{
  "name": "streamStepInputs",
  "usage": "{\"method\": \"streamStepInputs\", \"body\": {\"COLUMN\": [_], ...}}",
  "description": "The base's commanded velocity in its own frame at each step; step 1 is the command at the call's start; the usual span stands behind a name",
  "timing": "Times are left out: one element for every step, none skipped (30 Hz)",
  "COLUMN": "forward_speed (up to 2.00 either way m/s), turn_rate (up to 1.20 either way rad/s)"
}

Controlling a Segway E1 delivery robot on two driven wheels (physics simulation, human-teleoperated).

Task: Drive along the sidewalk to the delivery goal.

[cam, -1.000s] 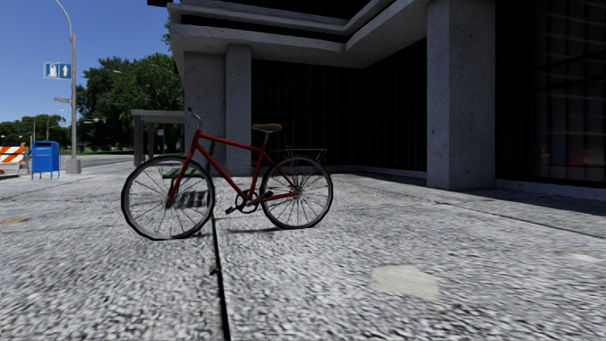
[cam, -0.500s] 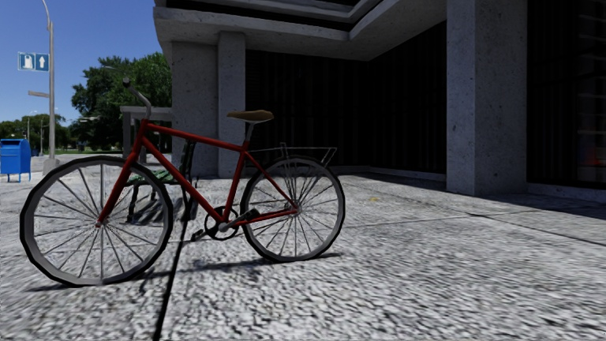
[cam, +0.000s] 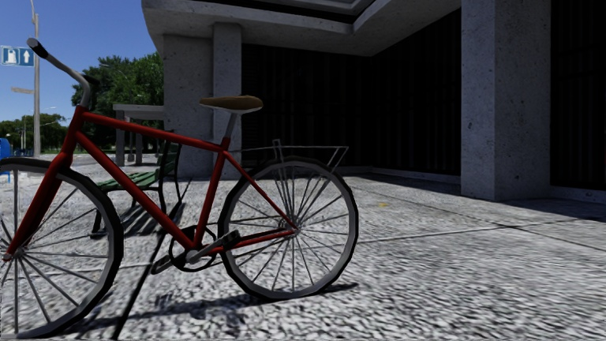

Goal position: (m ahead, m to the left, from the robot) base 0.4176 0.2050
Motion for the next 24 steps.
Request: {"method": "streamStepInputs", "body": {"forward_speed": [0.88, 0.88, 0.88, 0.88, 0.88, 0.88, 0.88, 0.88, 0.88, 0.84, 0.63, 0.63, 0.00, 0.00, 0.00, 0.00, 0.00, 0.00, 0.00, 0.00, 0.00, 0.00, 0.00, 0.00], "turn_rate": [0.00, 0.00, 0.00, 0.00, 0.00, 0.00, 0.00, 0.00, 0.00, 0.00, 0.00, 0.00, 0.00, 0.00, 0.00, 0.00, 0.00, 0.00, 0.00, 0.00, 0.00, 0.00, 0.00, 0.00]}}
